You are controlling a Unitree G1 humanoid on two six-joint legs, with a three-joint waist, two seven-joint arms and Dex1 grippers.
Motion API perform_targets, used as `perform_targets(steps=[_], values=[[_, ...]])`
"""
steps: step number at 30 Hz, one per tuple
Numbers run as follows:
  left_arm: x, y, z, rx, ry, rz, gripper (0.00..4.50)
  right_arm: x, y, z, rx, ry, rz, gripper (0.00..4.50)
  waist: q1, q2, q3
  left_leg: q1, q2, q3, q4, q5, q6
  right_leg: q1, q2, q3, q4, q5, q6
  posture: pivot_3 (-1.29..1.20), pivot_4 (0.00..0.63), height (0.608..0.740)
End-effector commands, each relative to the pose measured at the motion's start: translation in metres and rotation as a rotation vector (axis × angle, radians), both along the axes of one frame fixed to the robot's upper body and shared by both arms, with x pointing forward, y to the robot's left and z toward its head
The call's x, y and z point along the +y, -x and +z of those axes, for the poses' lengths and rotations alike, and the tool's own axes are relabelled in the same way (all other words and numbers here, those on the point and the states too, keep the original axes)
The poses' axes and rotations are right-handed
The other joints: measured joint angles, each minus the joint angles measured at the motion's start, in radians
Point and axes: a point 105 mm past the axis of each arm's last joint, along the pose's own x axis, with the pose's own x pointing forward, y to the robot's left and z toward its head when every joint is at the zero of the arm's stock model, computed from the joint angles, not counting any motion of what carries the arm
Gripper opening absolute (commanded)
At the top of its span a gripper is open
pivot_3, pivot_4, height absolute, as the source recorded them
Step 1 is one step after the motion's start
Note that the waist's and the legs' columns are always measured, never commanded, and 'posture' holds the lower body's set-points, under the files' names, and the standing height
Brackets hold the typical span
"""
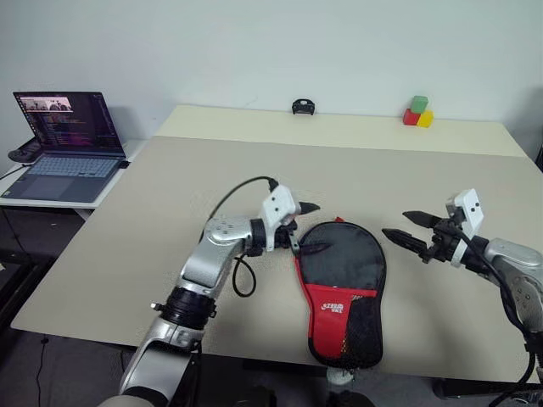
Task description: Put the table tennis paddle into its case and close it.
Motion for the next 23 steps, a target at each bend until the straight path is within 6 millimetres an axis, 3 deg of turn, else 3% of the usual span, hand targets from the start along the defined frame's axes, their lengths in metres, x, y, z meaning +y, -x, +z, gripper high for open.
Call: perform_targets(steps=[1, 6, 8, 10, 14, 23], values=[[0.022, -0.001, 0.007, -0.011, 0.031, 0.100, 4.50, -0.012, -0.004, 0.011, -0.050, 0.013, -0.012, 4.44, 0.000, 0.000, 0.000, 0.000, 0.000, 0.000, 0.000, 0.000, 0.000, 0.000, 0.000, 0.000, 0.000, 0.000, 0.000, 0.00, 0.150, 0.740], [0.069, -0.001, -0.006, 0.014, 0.021, 0.289, 4.50, -0.032, -0.013, 0.012, -0.076, 0.030, -0.077, 4.44, -0.002, 0.001, 0.001, 0.000, 0.000, 0.002, 0.002, 0.000, 0.000, -0.002, 0.000, 0.002, 0.005, 0.000, 0.000, 0.00, 0.150, 0.740], [0.098, 0.005, -0.013, 0.018, 0.021, 0.399, 4.50, -0.053, -0.022, 0.013, -0.102, 0.065, -0.159, 4.44, -0.006, 0.001, 0.001, 0.000, 0.000, 0.003, 0.002, 0.001, -0.001, -0.004, 0.000, 0.003, 0.009, 0.000, -0.001, 0.00, 0.150, 0.740], [0.113, 0.011, -0.018, 0.013, 0.003, 0.451, 4.50, -0.067, -0.028, 0.014, -0.117, 0.084, -0.205, 4.44, -0.008, 0.001, 0.001, 0.002, 0.000, 0.004, 0.002, 0.001, -0.002, -0.005, 0.000, 0.004, 0.012, -0.001, -0.002, 0.00, 0.150, 0.740], [0.104, 0.007, -0.020, 0.005, -0.016, 0.466, 4.50, -0.086, -0.035, 0.022, -0.135, 0.093, -0.227, 4.44, 0.001, 0.002, 0.002, 0.003, 0.000, 0.003, 0.003, 0.003, -0.004, -0.004, 0.000, 0.003, 0.015, -0.001, -0.004, 0.00, 0.150, 0.740], [0.099, -0.001, -0.034, 0.038, -0.024, 0.463, 4.50, -0.088, -0.036, 0.021, -0.109, 0.119, -0.205, 4.44, -0.003, 0.002, 0.002, 0.004, 0.001, 0.004, 0.002, 0.005, -0.004, -0.004, 0.001, 0.004, 0.016, 0.000, -0.005, 0.00, 0.150, 0.740]])
